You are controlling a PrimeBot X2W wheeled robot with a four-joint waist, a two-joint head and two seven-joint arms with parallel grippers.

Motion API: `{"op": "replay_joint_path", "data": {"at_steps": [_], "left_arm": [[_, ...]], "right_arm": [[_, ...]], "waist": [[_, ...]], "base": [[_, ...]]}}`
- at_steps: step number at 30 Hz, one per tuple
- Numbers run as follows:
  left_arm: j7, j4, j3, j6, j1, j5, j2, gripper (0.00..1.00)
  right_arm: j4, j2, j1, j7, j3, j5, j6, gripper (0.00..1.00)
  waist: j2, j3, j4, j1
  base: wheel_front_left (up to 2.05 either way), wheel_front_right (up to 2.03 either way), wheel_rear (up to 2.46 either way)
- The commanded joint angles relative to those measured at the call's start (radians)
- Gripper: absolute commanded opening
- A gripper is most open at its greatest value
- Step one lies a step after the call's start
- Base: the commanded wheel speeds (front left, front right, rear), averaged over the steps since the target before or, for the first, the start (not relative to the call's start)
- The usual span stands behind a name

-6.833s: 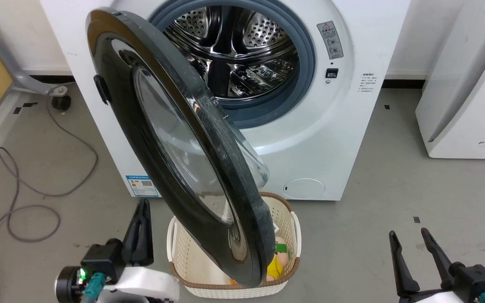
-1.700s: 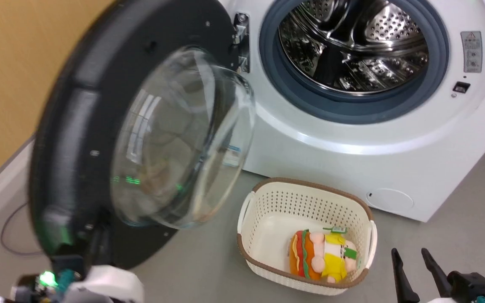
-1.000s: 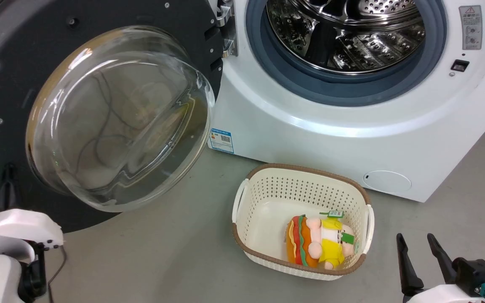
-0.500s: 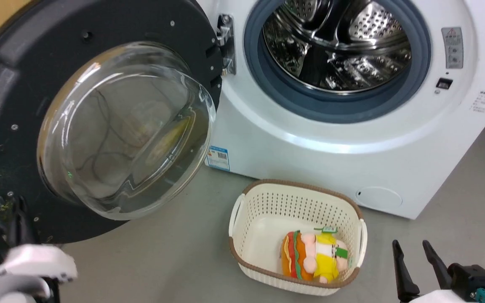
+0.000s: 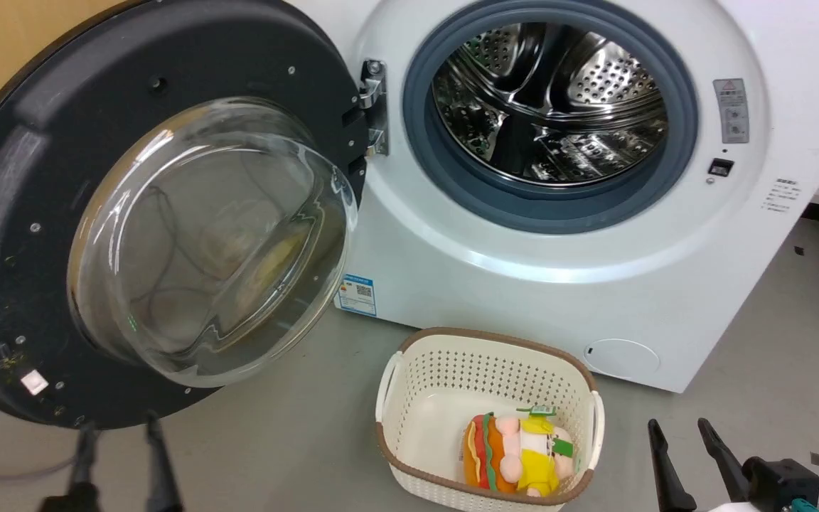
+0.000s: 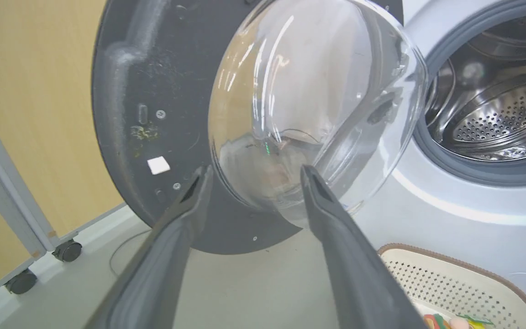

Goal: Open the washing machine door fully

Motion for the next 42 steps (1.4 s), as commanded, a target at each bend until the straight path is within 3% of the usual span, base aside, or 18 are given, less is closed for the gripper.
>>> {"op": "replay_joint_path", "data": {"at_steps": [1,20,27,33,34,42], "left_arm": [[0.007,-0.017,-0.029,0.007,0.014,0.02,-0.016,1.0],[0.011,0.14,-0.21,-0.088,-0.11,0.067,-0.059,1.0],[0.005,0.192,-0.211,-0.086,-0.142,0.064,-0.069,1.0],[-0.001,0.207,-0.203,-0.084,-0.145,0.058,-0.07,1.0],[0.008,0.206,-0.207,-0.088,-0.134,0.061,-0.072,0.0],[0.017,0.201,-0.203,-0.095,-0.136,0.069,-0.077,0.0]], "right_arm": [[-0.004,0.002,0.006,-0.009,0.004,0.001,-0.001,1.0],[-0.105,0.002,0.008,0.012,0.022,-0.058,-0.001,1.0],[-0.156,0.002,0.025,0.029,0.035,-0.071,-0.001,1.0],[-0.181,0.002,0.035,0.033,0.035,-0.065,-0.001,1.0],[-0.175,0.0,0.023,0.029,0.034,-0.069,0.0,0.0],[-0.179,0.0,0.021,0.036,0.035,-0.073,0.0,0.0]], "waist": [[0.0,-0.005,-0.015,0.0],[0.0,-0.005,-0.231,0.0],[0.0,0.002,-0.292,0.0],[0.0,0.01,-0.305,0.0],[0.0,0.01,-0.306,0.0],[0.0,0.011,-0.305,0.0]], "base": [[0.0,0.0,0.0],[0.0,0.0,0.0],[0.0,0.0,0.0],[0.0,0.0,0.0],[0.0,0.0,0.0],[0.0,0.0,0.0]]}}
